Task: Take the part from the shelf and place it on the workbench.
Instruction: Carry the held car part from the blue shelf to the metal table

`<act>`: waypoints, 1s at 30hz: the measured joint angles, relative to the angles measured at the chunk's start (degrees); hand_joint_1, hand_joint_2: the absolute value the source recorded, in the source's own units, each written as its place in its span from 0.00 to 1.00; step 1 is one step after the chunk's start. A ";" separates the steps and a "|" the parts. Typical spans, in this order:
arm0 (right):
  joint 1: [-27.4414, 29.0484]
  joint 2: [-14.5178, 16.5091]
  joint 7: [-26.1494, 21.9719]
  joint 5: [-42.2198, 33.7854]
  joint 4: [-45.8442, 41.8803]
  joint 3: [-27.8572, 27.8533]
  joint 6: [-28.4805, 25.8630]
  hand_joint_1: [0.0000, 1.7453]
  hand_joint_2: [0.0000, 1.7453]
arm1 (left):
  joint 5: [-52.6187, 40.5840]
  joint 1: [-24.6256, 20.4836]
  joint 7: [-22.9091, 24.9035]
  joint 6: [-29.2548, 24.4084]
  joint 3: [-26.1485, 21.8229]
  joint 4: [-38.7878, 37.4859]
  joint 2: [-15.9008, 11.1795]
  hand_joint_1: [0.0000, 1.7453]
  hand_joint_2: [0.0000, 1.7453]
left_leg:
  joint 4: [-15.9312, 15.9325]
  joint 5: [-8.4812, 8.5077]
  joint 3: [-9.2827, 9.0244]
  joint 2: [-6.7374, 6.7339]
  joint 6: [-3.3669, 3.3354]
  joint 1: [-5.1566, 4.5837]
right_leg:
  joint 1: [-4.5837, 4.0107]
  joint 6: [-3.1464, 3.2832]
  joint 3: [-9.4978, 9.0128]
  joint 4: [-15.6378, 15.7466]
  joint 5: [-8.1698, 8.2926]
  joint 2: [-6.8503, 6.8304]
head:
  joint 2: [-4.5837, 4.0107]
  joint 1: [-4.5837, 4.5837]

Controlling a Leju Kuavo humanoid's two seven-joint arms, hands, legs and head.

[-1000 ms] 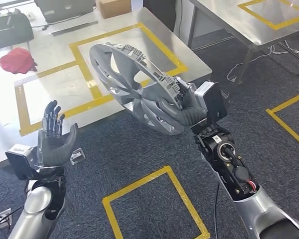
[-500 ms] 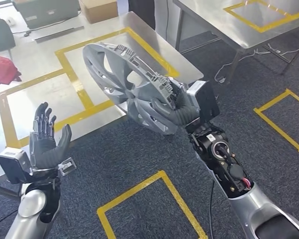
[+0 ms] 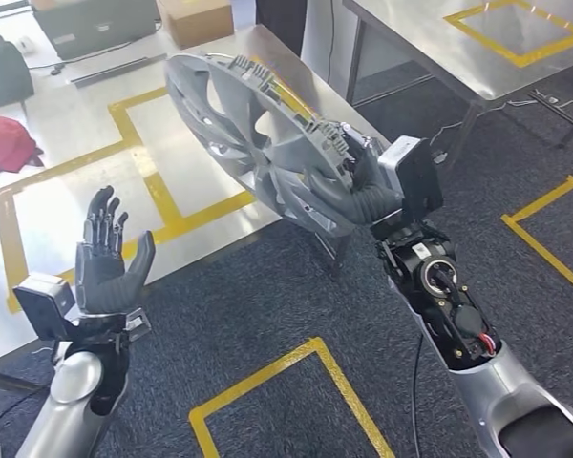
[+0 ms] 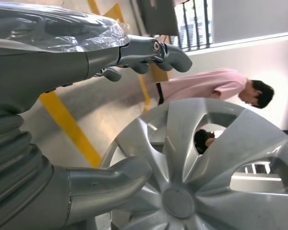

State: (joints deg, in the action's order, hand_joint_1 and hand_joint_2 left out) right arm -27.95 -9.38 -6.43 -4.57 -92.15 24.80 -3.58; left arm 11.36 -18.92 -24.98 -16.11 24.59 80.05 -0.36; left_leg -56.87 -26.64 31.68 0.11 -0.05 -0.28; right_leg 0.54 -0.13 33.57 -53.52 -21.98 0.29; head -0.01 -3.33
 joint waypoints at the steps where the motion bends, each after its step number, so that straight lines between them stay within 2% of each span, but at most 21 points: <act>1: -0.43 0.00 -0.27 0.20 0.01 0.01 0.08 1.00 1.00 | -0.41 -0.16 -0.21 -0.14 0.00 -0.03 0.01 0.00 1.00 | -3.23 -0.85 1.90 0.01 0.33 0.13 | 0.14 0.21 -0.33 0.16 -0.13 0.05 | 0.00 0.28; 3: -1.38 0.00 -0.95 0.70 0.07 0.08 0.32 1.00 1.00 | -1.21 -0.27 -0.49 -0.42 0.01 -0.18 0.01 0.00 1.00 | -11.28 -3.43 7.22 0.04 1.01 0.45 | 0.18 0.58 -0.64 0.20 -0.57 0.11 | 0.01 0.94; 4: -1.84 0.01 -1.26 0.97 0.19 0.13 0.46 1.00 1.00 | -1.42 -0.21 -0.54 -0.49 0.02 -0.27 0.01 0.00 1.00 | -14.09 -4.23 9.52 0.03 1.20 0.59 | 0.18 0.67 -0.87 0.19 -0.84 0.18 | 0.01 1.21; 5: -2.32 0.01 -1.48 1.20 0.34 0.17 0.57 1.00 1.00 | -1.51 -0.16 -0.56 -0.49 0.04 -0.35 0.02 0.00 1.00 | -15.01 -3.97 10.90 0.03 1.28 0.69 | 0.17 0.68 -1.18 0.18 -1.15 0.26 | 0.01 1.36; 6: -2.79 0.01 -1.61 1.43 0.52 0.20 0.71 1.00 1.00 | -1.56 -0.14 -0.58 -0.44 0.04 -0.40 0.03 0.00 1.00 | -13.54 -2.30 11.09 0.03 1.21 0.76 | 0.17 0.64 -1.60 0.18 -1.50 0.35 | 0.01 1.52; 8: -3.68 0.01 -1.78 1.78 0.83 0.21 0.92 1.00 1.00 | -1.57 -0.24 -0.67 -0.34 0.05 -0.43 0.06 0.00 1.00 | -5.45 3.58 8.77 0.03 0.83 0.80 | 0.18 0.40 -2.59 0.19 -2.26 0.48 | 0.01 1.86; 9: -4.14 0.01 -1.87 1.84 0.95 0.22 0.98 1.00 1.00 | -1.56 -0.34 -0.72 -0.31 0.06 -0.43 0.09 0.00 1.00 | -1.32 5.54 7.35 0.04 0.57 0.68 | 0.13 0.20 -2.92 0.20 -2.59 0.53 | 0.01 2.02; 10: -4.57 0.02 -2.01 1.85 1.03 0.22 1.00 1.00 1.00 | -1.55 -0.46 -0.78 -0.30 0.07 -0.44 0.15 0.00 1.00 | 1.44 6.54 6.34 0.05 0.26 0.54 | 0.09 -0.05 -2.98 0.20 -2.85 0.58 | 0.01 2.17; 12: -5.33 0.02 -2.29 1.96 1.25 0.23 1.05 1.00 1.00 | -1.52 -0.61 -0.95 -0.31 0.10 -0.45 0.29 0.00 1.00 | 2.93 6.27 5.73 0.19 -0.30 0.23 | 0.01 -0.72 -2.92 0.22 -3.28 0.62 | 0.01 2.19; 15: -6.46 0.02 -2.51 2.74 1.88 0.23 1.22 1.00 1.00 | -1.45 -0.88 -1.14 -0.34 0.09 -0.45 0.57 0.00 1.00 | 3.20 6.13 4.90 0.30 -1.12 0.56 | 0.07 -1.73 -2.50 -1.32 -4.93 0.46 | 0.01 1.84; 16: -6.95 0.02 -2.64 3.09 2.23 0.23 1.30 1.00 1.00 | -1.40 -1.01 -1.17 -0.34 0.09 -0.45 0.68 0.00 1.00 | 3.33 5.95 4.49 0.29 -1.41 0.70 | 0.10 -1.97 -1.31 -3.98 -6.30 0.36 | 0.01 1.55; 18: -7.71 0.02 -3.20 3.66 3.11 0.25 1.40 1.00 1.00 | -1.32 -1.13 -1.22 -0.37 0.09 -0.52 0.83 0.00 1.00 | 3.34 5.42 3.85 0.27 -1.86 0.70 | 0.13 -2.29 3.07 -12.73 -9.57 0.21 | 0.01 0.92; 19: -7.94 0.03 -3.54 3.94 3.62 0.26 1.44 1.00 1.00 | -1.28 -1.13 -1.24 -0.41 0.09 -0.61 0.86 0.00 1.00 | 3.32 5.14 3.55 0.28 -1.95 0.69 | 0.14 -2.41 5.37 -16.76 -10.51 0.20 | 0.01 0.67; 20: -8.16 0.03 -3.84 4.21 4.15 0.27 1.48 1.00 1.00 | -1.27 -1.13 -1.26 -0.46 0.09 -0.73 0.88 0.00 1.00 | 3.30 4.84 3.20 0.31 -1.97 0.68 | 0.15 -2.46 6.92 -18.87 -10.35 0.18 | 0.01 0.51; 21: -8.48 0.03 -4.05 4.44 4.73 0.27 1.54 1.00 1.00 | -1.24 -1.14 -1.29 -0.54 0.09 -0.84 0.89 0.00 1.00 | 3.26 4.52 2.80 0.40 -1.94 0.68 | 0.16 -2.42 7.37 -18.54 -8.97 0.15 | 0.01 0.31; 22: -8.96 0.03 -4.24 4.69 5.31 0.28 1.60 1.00 1.00 | -1.23 -1.18 -1.32 -0.61 0.09 -0.93 0.88 0.00 1.00 | 3.20 4.17 2.32 0.52 -1.87 0.67 | 0.16 -2.26 6.63 -15.65 -6.46 0.12 | 0.01 0.05; 23: -9.57 0.02 -4.46 4.92 5.90 0.27 1.70 1.00 1.00 | -1.22 -1.24 -1.35 -0.66 0.09 -0.99 0.87 0.00 1.00 | 3.14 3.79 1.86 0.65 -1.74 0.65 | 0.11 -1.98 5.15 -11.17 -3.44 0.09 | 0.01 -0.25; 24: -10.24 0.03 -4.79 5.16 6.53 0.26 1.83 1.00 1.00 | -1.22 -1.31 -1.39 -0.70 0.09 -1.04 0.86 0.00 1.00 | 3.03 3.44 1.50 0.76 -1.56 0.51 | -0.04 -1.67 3.35 -7.10 -1.16 0.10 | 0.01 -0.48; 25: -10.97 0.04 -5.18 5.45 7.17 0.26 1.97 1.00 1.00 | -1.22 -1.38 -1.42 -0.75 0.08 -1.08 0.84 0.00 1.00 | 2.92 3.18 1.35 0.84 -1.38 0.40 | -0.18 -1.38 1.84 -3.73 0.23 0.09 | 0.01 -0.66; 27: -12.26 0.22 -6.01 5.95 8.46 0.28 2.21 1.00 1.00 | -1.23 -1.45 -1.46 -0.87 0.06 -1.16 0.76 0.00 1.00 | 2.74 2.99 1.51 0.86 -1.04 0.17 | -0.41 -1.00 0.43 -1.23 0.09 0.14 | 0.01 -0.67; 30: -13.40 0.49 -6.45 6.13 10.07 0.27 2.27 1.00 1.00 | -1.27 -1.60 -1.49 -1.06 0.01 -1.19 0.62 0.00 1.00 | 1.47 1.96 2.14 0.75 -0.31 0.05 | 0.12 -0.49 -0.12 -0.24 -0.38 0.14 | 0.01 -0.29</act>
State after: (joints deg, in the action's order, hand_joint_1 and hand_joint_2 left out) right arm -41.35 -8.89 -12.88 1.55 -82.08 25.07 -1.31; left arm 10.09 -20.52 -26.47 -17.17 24.59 78.86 0.26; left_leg -55.41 -24.67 33.82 0.86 -0.36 -0.23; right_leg 0.66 -0.62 33.45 -53.76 -22.36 0.44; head 0.00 -3.62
